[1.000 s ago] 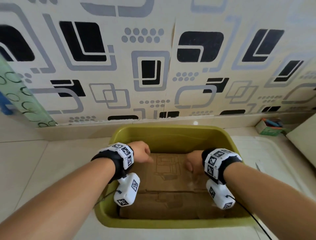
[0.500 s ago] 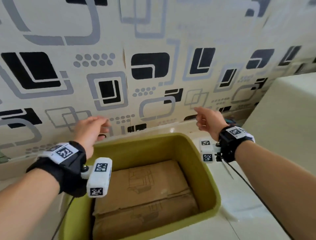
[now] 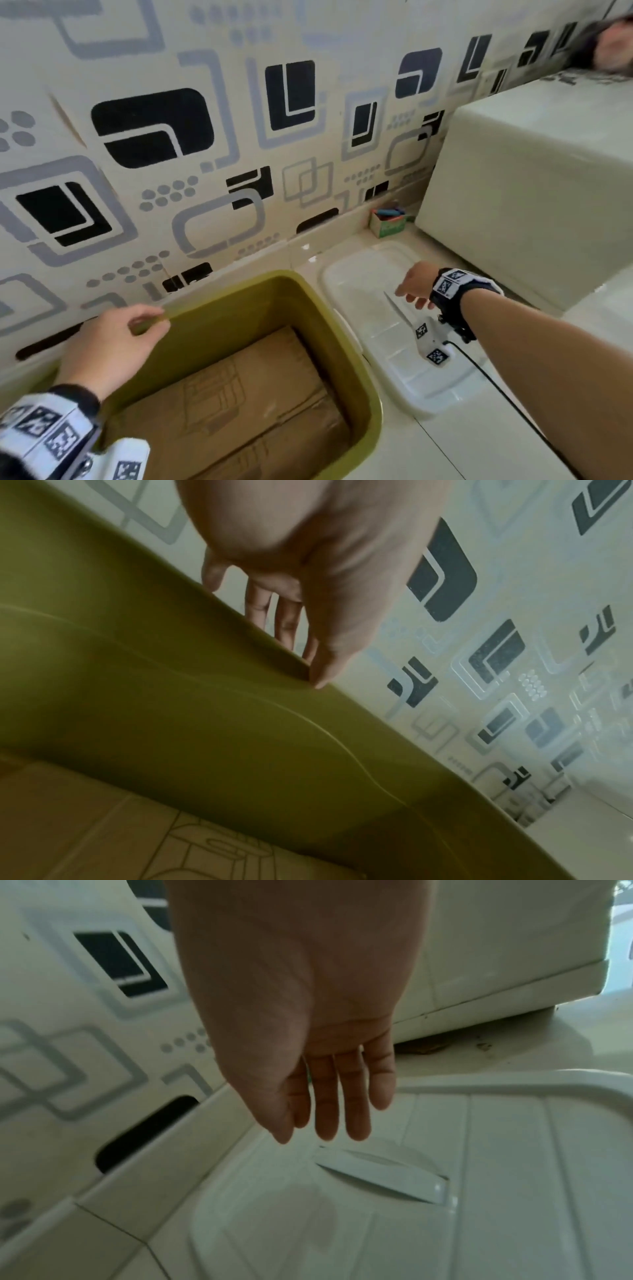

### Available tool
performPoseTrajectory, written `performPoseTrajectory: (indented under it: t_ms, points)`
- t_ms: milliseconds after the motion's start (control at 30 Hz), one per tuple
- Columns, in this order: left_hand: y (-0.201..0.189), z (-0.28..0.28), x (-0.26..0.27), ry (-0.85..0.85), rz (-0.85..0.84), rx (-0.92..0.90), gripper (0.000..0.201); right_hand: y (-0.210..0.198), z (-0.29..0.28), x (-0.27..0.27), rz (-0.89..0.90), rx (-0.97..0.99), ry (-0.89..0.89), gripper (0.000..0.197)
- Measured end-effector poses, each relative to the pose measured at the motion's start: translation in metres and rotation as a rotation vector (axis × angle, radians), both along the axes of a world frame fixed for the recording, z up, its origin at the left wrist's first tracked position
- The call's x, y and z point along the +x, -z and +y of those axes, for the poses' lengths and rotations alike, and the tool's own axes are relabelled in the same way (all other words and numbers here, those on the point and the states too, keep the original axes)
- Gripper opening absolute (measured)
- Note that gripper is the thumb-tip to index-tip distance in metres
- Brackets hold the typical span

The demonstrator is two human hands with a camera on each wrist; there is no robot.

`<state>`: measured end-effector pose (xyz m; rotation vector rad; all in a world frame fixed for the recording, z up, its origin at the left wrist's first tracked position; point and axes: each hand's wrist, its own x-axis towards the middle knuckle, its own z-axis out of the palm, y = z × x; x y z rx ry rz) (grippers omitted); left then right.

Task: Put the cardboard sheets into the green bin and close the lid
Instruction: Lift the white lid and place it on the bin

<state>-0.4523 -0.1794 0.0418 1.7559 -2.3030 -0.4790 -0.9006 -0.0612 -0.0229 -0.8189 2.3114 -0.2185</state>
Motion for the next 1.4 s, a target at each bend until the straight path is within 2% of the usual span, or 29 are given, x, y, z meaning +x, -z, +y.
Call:
performPoseTrajectory:
  t_ms: [100,267,400,533,633,800,1100,1233,1300,1400]
  points:
    - [0.001,0.0,-0.017,0.027,0.042,0.003,0.03,0.021,0.004,-0.005,0.114,0.137,-0.103,0.023]
    - [0.006,-0.003,-0.044,0.005,0.153,0.007,0.023,0.046,0.0,-0.001,0.234,0.199,-0.124,0.026]
    - [0.008,0.0,-0.056,-0.018,0.178,0.02,0.022,0.057,-0.007,0.002,0.228,0.2,-0.133,0.03]
    - [0.011,-0.001,-0.058,-0.036,0.183,0.017,0.024,0.065,-0.009,0.002,0.273,0.154,-0.107,0.022]
    - [0.013,-0.002,-0.057,-0.034,0.19,0.003,0.024,0.071,-0.003,0.001,0.294,0.123,-0.068,0.028]
    - [0.014,-0.003,-0.058,-0.046,0.193,-0.004,0.024,0.066,0.003,0.003,0.304,0.18,-0.087,0.011]
    - [0.011,-0.001,-0.059,-0.066,0.207,0.028,0.023,0.072,-0.003,0.009,0.24,0.311,-0.14,0.015]
    - [0.008,-0.001,-0.061,-0.105,0.248,0.075,0.009,0.051,0.001,0.021,0.253,0.318,-0.16,0.012]
    - [0.009,-0.003,-0.062,-0.126,0.248,0.102,0.018,0.043,0.005,0.025,0.246,0.308,-0.165,0.019]
    - [0.008,-0.005,-0.064,-0.165,0.256,0.14,0.03,0.04,0.007,0.028,0.232,0.353,-0.164,0.01]
